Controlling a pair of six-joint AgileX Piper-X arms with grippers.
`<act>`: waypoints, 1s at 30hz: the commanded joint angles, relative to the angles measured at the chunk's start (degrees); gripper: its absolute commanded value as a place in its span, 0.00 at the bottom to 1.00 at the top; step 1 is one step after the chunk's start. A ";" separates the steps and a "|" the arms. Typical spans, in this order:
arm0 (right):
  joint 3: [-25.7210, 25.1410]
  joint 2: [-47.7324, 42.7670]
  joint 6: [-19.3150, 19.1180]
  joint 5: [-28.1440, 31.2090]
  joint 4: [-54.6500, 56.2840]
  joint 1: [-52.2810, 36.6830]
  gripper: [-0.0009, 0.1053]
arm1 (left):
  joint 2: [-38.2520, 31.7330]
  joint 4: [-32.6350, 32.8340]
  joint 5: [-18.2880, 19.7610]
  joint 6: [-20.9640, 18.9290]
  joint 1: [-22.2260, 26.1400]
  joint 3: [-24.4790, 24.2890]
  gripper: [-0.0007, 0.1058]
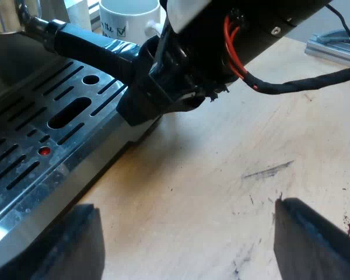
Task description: Grind coffee beans and then tamp
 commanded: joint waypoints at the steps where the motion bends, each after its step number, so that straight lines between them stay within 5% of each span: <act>1: -0.31 -0.20 -1.85 -1.80 0.09 0.85 0.01 | -0.06 -0.52 0.78 0.27 -0.18 -0.12 0.60; 5: -0.31 -0.20 1.04 -1.80 3.13 0.82 0.01 | -0.06 -0.52 0.78 0.27 -0.18 -0.12 0.60; 18: -0.31 -0.20 0.74 -0.89 5.07 1.98 0.01 | -0.06 -0.52 0.78 0.27 -0.18 -0.12 0.60; 30: -0.31 -0.20 5.61 5.80 5.45 6.18 0.01 | -0.06 -0.52 0.78 0.27 -0.18 -0.12 0.60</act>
